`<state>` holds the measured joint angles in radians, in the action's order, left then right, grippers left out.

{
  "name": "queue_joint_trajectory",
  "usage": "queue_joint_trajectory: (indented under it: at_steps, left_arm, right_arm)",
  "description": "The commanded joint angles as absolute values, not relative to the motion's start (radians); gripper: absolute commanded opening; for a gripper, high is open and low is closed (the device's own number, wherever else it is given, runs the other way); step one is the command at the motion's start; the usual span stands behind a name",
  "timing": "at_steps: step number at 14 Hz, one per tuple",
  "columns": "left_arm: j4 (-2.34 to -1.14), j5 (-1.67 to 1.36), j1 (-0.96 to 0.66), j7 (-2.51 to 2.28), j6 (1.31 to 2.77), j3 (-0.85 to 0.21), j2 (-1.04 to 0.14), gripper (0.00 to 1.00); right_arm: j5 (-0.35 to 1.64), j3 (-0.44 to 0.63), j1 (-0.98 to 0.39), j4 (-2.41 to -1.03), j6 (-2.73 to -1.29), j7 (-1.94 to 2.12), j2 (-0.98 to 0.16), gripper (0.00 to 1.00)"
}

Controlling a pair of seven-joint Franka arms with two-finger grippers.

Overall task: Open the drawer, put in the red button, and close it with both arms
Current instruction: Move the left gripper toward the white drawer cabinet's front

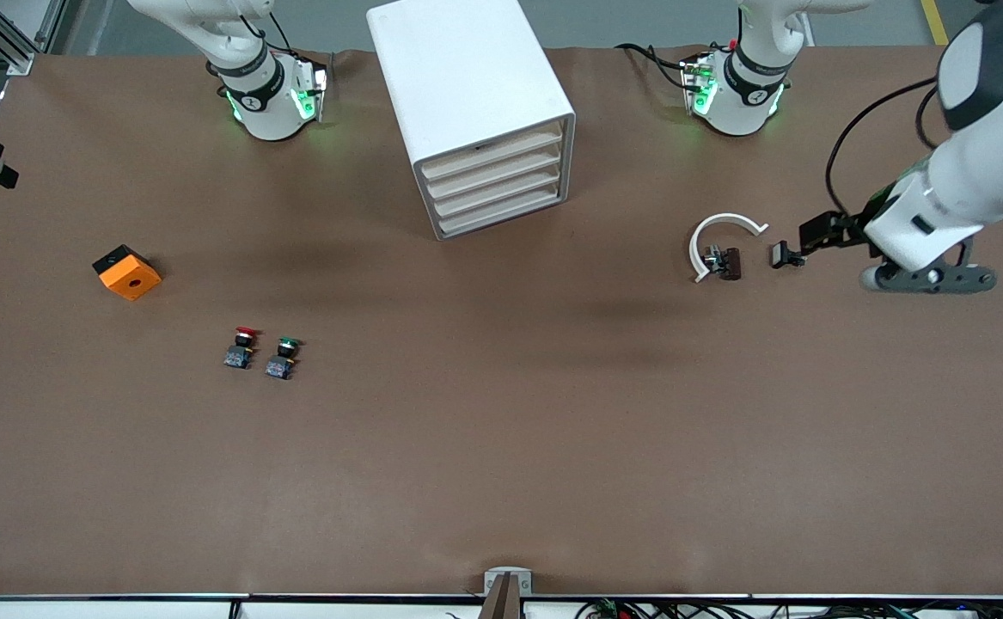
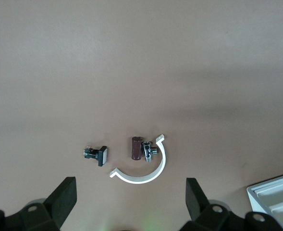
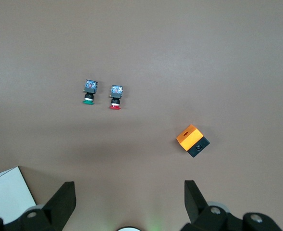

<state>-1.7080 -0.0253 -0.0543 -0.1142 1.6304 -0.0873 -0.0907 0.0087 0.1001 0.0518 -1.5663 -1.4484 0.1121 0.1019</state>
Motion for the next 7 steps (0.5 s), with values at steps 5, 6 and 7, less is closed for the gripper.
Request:
queue_joint_trajectory:
  at_steps: [5,6,7]
  left_arm:
    - [-1.692,-0.023,-0.057,-0.274,1.674,-0.14,-0.268,1.0]
    - [-1.687,-0.025,-0.064,-0.308,1.675,-0.146,-0.291,1.0]
    - [-1.684,-0.025,-0.074,-0.346,1.678,-0.15,-0.307,1.0]
  right_arm:
    - [0.009,0.1,0.051,-1.588,-1.456,0.118,0.126,1.0]
    - [0.006,0.1,0.051,-1.588,-1.454,0.118,0.126,1.0]
    - [0.005,0.101,0.052,-1.583,-1.454,0.12,0.126,1.0]
